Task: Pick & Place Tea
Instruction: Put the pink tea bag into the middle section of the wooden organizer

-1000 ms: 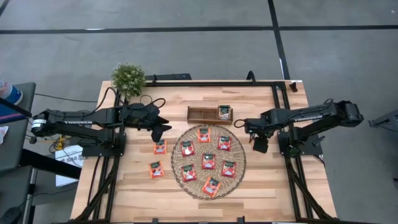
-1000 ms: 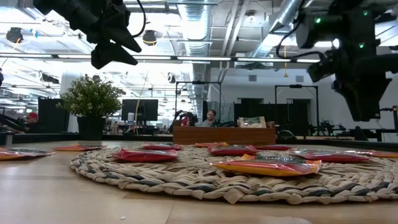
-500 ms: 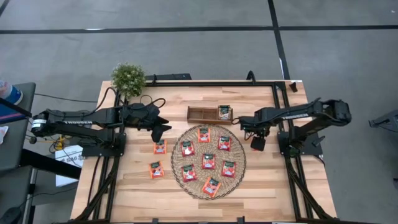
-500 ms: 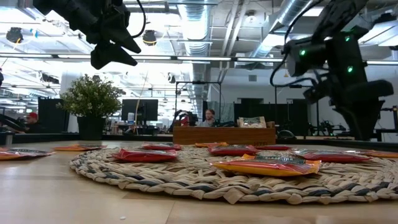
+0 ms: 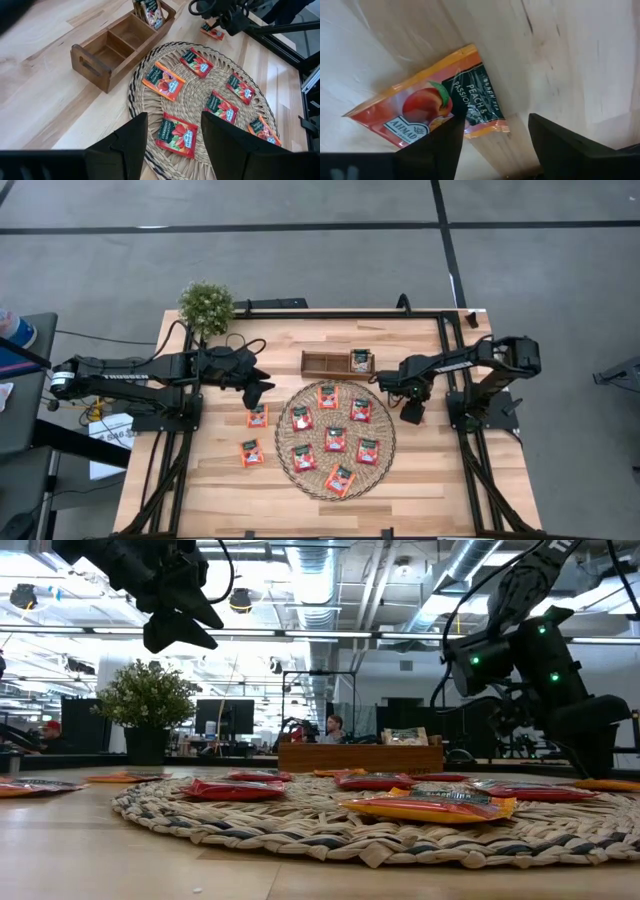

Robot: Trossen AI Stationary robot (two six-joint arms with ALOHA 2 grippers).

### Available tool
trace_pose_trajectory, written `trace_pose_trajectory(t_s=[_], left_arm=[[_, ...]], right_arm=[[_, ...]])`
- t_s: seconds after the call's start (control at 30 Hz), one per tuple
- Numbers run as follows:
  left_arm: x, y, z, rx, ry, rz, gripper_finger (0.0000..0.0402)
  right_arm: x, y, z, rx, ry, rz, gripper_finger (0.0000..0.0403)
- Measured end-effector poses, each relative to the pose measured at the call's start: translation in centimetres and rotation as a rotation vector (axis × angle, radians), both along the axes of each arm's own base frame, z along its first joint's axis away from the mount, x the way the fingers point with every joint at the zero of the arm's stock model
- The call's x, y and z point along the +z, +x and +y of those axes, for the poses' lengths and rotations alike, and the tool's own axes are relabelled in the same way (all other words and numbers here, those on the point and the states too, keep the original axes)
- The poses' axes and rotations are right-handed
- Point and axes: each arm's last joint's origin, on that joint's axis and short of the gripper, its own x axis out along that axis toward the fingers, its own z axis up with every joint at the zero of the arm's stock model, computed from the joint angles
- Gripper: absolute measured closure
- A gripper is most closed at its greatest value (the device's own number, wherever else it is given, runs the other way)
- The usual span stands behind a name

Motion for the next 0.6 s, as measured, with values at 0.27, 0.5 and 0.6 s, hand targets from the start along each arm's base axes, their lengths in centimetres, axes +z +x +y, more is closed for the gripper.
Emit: trace_pose_trajectory(t_s=[0.27, 0.5, 0.6], left_arm=[[0.0, 0.0, 0.0, 0.0, 0.0, 0.0, 0.0225], [0.0, 0.0, 0.0, -0.002, 0.003, 0.0, 0.0225], [0.0, 0.0, 0.0, -0.002, 0.003, 0.0, 0.0225]], right_arm=[[0.3, 0.1, 0.0, -0.006, -0.013, -0.05, 0.0284], [0.7, 0.0, -0.1, -0.002, -0.032, -0.07, 0.0387], [1.0, -0.2, 0.0, -0.003, -0.031, -0.069, 0.0396]])
